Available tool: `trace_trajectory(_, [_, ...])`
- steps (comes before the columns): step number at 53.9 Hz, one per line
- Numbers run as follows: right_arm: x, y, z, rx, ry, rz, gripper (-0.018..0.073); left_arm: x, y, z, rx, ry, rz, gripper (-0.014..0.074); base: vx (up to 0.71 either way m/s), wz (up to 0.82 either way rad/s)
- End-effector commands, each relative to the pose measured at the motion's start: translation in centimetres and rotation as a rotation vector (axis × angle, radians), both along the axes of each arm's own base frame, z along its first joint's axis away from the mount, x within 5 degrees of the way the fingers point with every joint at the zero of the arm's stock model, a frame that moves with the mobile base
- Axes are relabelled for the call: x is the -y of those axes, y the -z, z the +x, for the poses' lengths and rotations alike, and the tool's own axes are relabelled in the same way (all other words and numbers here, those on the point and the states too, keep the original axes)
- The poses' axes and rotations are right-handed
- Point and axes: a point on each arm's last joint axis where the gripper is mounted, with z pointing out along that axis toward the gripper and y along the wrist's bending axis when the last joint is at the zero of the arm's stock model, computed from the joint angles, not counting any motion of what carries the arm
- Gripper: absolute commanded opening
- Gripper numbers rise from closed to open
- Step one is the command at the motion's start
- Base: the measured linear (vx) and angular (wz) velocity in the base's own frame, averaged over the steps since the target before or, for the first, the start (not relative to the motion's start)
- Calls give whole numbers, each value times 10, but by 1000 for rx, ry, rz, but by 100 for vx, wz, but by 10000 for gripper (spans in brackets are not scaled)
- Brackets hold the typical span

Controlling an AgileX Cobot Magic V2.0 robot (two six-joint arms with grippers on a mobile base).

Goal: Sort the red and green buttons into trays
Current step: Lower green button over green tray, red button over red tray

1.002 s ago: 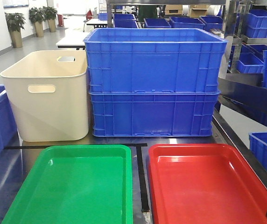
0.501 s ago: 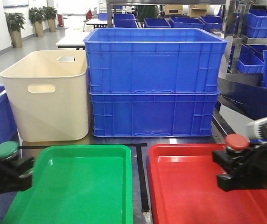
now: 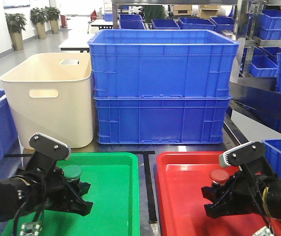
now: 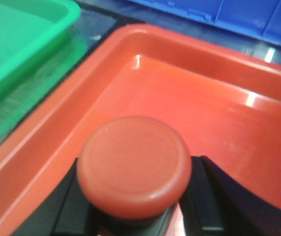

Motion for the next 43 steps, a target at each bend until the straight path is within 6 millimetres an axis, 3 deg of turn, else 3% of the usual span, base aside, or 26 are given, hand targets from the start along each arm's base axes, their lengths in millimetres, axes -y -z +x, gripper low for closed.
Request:
trace_trajectory(1, [4, -17, 5, 67, 51, -6, -6, 0, -25, 9, 138, -71, -75, 4, 0, 0])
trace_trajectory(9, [7, -16, 7, 69, 78, -21, 10, 1, -21, 12, 131, -88, -88, 23, 0, 0])
trace_trajectory(17, [7, -15, 8, 68, 82, -28, 73, 1, -16, 14, 117, -89, -85, 98, 0, 0])
trace_trajectory(18, [7, -12, 9, 60, 79, -28, 208, 2, -13, 15, 93, -101, -105, 235, 0, 0])
trace_trajectory(29, [7, -12, 9, 59, 80, -26, 431, 2, -12, 15, 81, -110, -122, 422, 0, 0])
trace_trajectory(37, [7, -12, 9, 59, 82, -23, 539, 2, -12, 15, 81, -110, -122, 486, 0, 0])
trace_trajectory(43, [7, -13, 9, 60, 82, -23, 557, 2, -13, 15, 81, -110, -121, 489, 0, 0])
